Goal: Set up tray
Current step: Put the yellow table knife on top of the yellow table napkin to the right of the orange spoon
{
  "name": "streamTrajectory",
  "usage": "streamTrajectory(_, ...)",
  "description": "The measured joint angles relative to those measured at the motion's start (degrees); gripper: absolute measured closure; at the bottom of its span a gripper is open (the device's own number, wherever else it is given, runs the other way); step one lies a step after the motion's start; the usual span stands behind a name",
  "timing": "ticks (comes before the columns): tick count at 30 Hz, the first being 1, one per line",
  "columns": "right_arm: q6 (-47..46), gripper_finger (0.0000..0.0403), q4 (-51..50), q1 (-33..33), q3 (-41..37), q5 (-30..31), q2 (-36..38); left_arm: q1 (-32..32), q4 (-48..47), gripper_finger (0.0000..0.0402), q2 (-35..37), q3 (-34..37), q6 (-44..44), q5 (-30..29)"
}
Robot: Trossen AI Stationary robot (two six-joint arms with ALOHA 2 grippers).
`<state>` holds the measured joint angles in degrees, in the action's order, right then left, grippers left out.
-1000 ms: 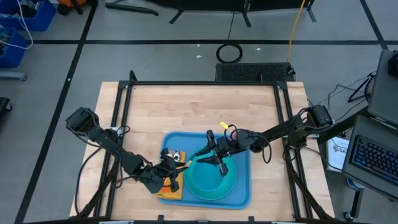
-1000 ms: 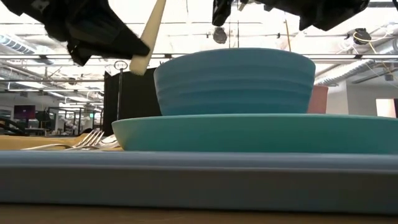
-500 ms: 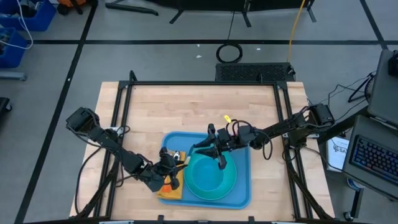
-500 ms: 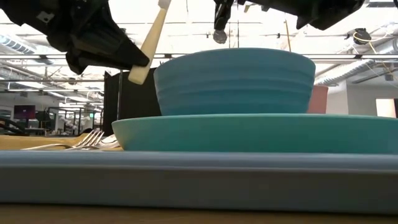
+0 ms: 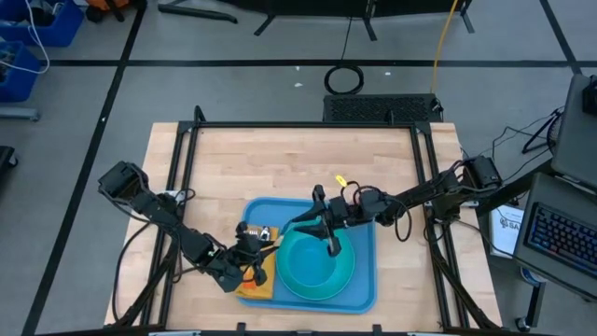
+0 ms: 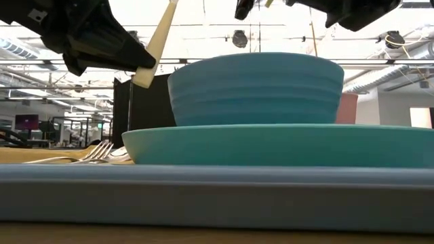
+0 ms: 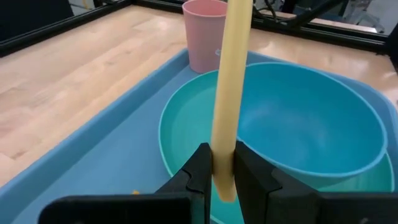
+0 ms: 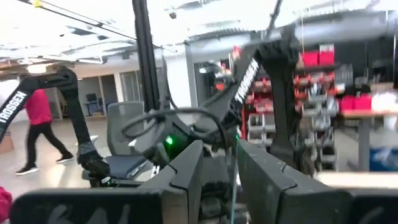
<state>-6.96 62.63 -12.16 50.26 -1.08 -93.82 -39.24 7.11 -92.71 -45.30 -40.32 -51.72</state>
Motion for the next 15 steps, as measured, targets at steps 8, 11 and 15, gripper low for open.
streamTrajectory(8,5.6,0.0312,3.1,-1.8,0.0,3.9,0.0,-0.3,-0.1,0.0354,0.0,0.0,0.1,-0.4)
streamTrajectory(11,5.3,0.0312,3.0,-1.8,0.0,6.6,0.0,-0.3,0.0,0.0354,0.0,0.0,0.1,0.2)
streamTrajectory(15,3.0,0.0312,1.7,-1.1,0.0,7.0,0.0,-0.1,0.0,0.0354,0.0,0.0,0.1,0.7)
